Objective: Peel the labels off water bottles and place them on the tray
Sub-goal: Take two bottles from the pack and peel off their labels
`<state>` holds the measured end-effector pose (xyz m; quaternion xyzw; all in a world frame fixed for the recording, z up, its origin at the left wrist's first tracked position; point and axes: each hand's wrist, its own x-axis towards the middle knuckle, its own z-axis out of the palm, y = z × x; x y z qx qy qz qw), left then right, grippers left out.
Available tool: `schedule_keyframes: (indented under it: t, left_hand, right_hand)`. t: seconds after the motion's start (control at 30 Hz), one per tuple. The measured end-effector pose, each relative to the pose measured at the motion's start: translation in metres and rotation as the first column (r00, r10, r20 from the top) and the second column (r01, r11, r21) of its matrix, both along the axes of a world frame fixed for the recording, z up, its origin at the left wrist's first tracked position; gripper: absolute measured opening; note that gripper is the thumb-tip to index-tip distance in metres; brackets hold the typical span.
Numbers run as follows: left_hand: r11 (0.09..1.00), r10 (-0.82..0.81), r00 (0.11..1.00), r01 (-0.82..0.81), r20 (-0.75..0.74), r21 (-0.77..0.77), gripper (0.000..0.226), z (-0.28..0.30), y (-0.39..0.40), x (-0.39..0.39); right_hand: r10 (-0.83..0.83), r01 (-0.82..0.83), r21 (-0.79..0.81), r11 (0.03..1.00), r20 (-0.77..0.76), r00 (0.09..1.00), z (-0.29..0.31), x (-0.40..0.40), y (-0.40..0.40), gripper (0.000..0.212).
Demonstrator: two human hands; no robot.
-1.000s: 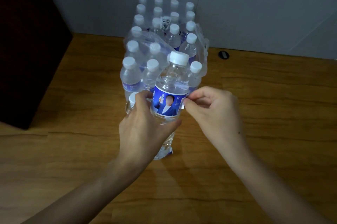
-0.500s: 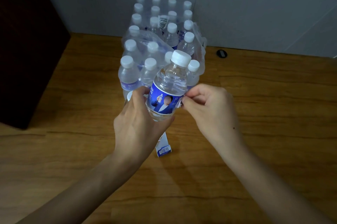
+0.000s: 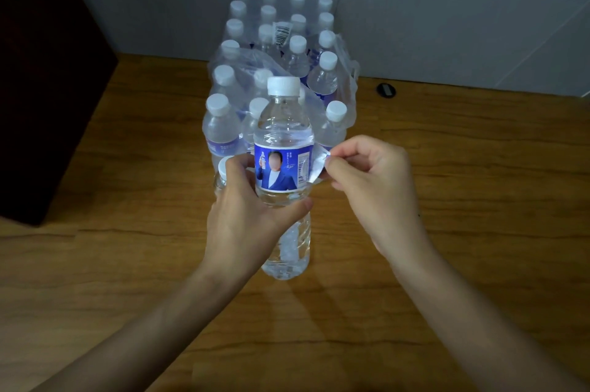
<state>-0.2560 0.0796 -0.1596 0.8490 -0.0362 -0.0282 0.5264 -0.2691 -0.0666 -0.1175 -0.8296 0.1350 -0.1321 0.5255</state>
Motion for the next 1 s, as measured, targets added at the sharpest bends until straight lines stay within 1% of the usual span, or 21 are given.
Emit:
schedule_keyframes:
  t: [0.23, 0.3, 0.37, 0.4, 0.43, 0.53, 0.57, 0.63, 0.67, 0.7, 0.77, 0.83, 0.9, 0.97, 1.0]
  left_hand:
    - [0.997, -0.038, 0.999, 0.038, -0.012, -0.063, 0.074, 0.004, 0.002, 0.000]
    - [0.992, -0.050, 0.997, 0.043, -0.060, -0.121, 0.068, 0.005, 0.004, 0.001]
    - [0.979, -0.078, 0.992, 0.059, -0.096, -0.193, 0.063, 0.007, 0.006, 0.002]
    - [0.972, -0.096, 0.990, 0.072, -0.102, -0.222, 0.062, 0.008, 0.006, 0.003]
    - [0.966, -0.110, 0.988, 0.080, -0.108, -0.244, 0.060, 0.009, 0.006, 0.003]
    - [0.952, -0.133, 0.985, 0.095, -0.114, -0.289, 0.059, 0.011, 0.005, 0.004]
    - [0.950, -0.143, 0.984, 0.105, -0.110, -0.294, 0.059, 0.011, 0.005, 0.003]
    - [0.948, -0.150, 0.983, 0.112, -0.106, -0.298, 0.062, 0.012, 0.004, 0.003]
    - [0.947, -0.149, 0.983, 0.111, -0.108, -0.301, 0.063, 0.011, 0.004, 0.004]
    - [0.948, -0.148, 0.983, 0.109, -0.112, -0.300, 0.064, 0.011, 0.004, 0.004]
    - [0.950, -0.139, 0.983, 0.098, -0.119, -0.295, 0.067, 0.010, 0.004, 0.003]
    - [0.952, -0.117, 0.985, 0.075, -0.129, -0.295, 0.071, 0.011, 0.003, 0.003]
    - [0.955, -0.099, 0.987, 0.057, -0.130, -0.291, 0.074, 0.011, 0.004, 0.002]
    - [0.966, -0.093, 0.990, 0.063, -0.110, -0.250, 0.077, 0.010, 0.003, 0.001]
    - [0.973, -0.090, 0.991, 0.067, -0.095, -0.223, 0.077, 0.009, 0.003, 0.000]
  right_hand:
    - [-0.052, 0.051, 0.092, 0.994, 0.003, 0.999, -0.004, 0.001, 0.004, 0.006]
    - [-0.097, 0.096, 0.204, 0.974, -0.005, 0.995, -0.008, 0.002, 0.004, 0.011]
    - [-0.151, 0.155, 0.391, 0.907, -0.041, 0.988, -0.013, 0.004, 0.002, 0.015]
    - [-0.176, 0.186, 0.435, 0.881, -0.065, 0.982, -0.015, 0.005, 0.000, 0.016]
    - [-0.190, 0.209, 0.427, 0.880, -0.088, 0.978, -0.018, 0.007, -0.003, 0.015]
    - [-0.206, 0.243, 0.329, 0.913, -0.144, 0.968, -0.025, 0.008, -0.006, 0.008]
    - [-0.219, 0.256, 0.307, 0.917, -0.151, 0.964, -0.027, 0.007, -0.006, 0.012]
    - [-0.273, 0.298, 0.304, 0.905, -0.121, 0.954, -0.030, 0.002, -0.005, 0.030]
    - [-0.302, 0.309, 0.311, 0.899, -0.073, 0.950, -0.030, -0.001, -0.004, 0.035]
    - [-0.313, 0.300, 0.316, 0.900, -0.012, 0.950, -0.029, -0.004, -0.002, 0.036]
    - [-0.259, 0.213, 0.325, 0.921, 0.104, 0.960, -0.027, -0.011, 0.004, 0.028]
    - [-0.092, 0.046, 0.294, 0.955, 0.143, 0.985, -0.026, -0.015, 0.011, 0.024]
    - [0.103, -0.124, 0.284, 0.951, 0.088, 0.991, -0.025, -0.016, 0.016, 0.036]
    - [0.229, -0.215, 0.312, 0.926, -0.007, 0.974, -0.026, -0.015, 0.017, 0.048]
    - [0.267, -0.241, 0.338, 0.910, -0.033, 0.963, -0.026, -0.013, 0.018, 0.050]
